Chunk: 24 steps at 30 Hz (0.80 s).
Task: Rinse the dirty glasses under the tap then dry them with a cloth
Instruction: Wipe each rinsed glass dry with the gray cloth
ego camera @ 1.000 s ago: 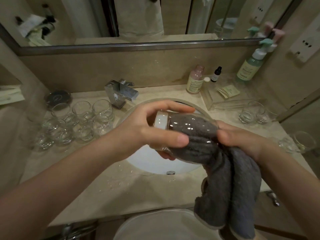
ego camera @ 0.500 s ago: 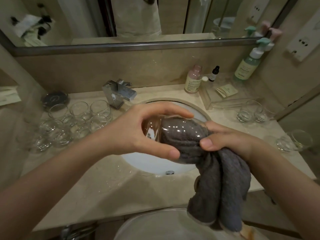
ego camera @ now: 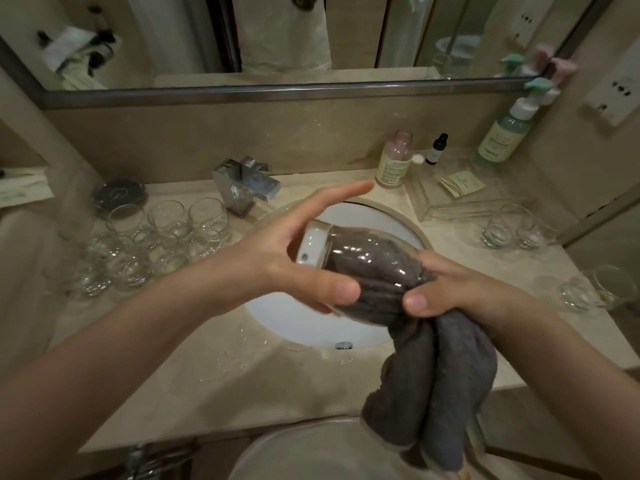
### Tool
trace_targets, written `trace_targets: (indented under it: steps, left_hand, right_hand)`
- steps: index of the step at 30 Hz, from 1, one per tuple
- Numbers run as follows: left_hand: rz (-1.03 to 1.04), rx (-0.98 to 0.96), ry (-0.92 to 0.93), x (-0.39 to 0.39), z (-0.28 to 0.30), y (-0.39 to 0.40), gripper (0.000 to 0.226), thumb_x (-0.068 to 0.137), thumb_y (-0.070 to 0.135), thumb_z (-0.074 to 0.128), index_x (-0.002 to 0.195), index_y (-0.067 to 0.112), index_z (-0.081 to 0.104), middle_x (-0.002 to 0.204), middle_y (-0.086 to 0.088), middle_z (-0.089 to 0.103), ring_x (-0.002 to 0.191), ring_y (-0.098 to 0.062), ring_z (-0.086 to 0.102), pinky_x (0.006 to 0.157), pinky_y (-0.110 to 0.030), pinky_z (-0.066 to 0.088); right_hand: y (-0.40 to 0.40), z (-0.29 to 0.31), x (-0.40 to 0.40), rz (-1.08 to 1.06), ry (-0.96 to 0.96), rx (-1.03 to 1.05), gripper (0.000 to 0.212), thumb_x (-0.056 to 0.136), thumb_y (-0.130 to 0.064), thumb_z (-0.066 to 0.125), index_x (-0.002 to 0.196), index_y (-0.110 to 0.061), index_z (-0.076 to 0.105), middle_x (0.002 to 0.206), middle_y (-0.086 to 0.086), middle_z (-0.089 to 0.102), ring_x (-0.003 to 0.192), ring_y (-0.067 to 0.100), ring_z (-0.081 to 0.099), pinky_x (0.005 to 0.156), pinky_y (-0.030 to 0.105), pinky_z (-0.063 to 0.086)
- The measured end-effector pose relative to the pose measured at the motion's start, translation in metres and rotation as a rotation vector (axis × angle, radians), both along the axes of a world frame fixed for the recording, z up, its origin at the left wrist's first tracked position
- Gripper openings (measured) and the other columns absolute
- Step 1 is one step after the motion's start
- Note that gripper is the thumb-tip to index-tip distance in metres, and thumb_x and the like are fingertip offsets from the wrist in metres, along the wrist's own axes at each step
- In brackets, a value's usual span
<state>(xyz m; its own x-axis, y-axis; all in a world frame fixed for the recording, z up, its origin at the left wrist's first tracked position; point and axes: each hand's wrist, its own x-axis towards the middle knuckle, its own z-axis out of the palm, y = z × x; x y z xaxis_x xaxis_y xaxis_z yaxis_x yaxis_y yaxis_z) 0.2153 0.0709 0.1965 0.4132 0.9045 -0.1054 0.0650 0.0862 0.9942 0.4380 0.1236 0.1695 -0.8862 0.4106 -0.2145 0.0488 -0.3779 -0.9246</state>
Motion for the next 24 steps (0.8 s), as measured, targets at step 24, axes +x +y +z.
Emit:
trace_targets:
  steps: [24]
  left_hand:
    - [-0.261,-0.275,0.421,-0.036,-0.016,0.026,0.068,0.055,0.055,0.073,0.116,0.028,0.063,0.1,0.004,0.073,0.081,-0.011,0.07,0.064,-0.015,0.051]
  right_hand:
    - [0.007,-0.03,-0.027,0.052,-0.134,-0.05,0.033,0.061,-0.01,0.069,0.093,-0.008,0.076,0.09,0.009,0.073,0.087,0.016,0.068,0.079,0.021,0.051]
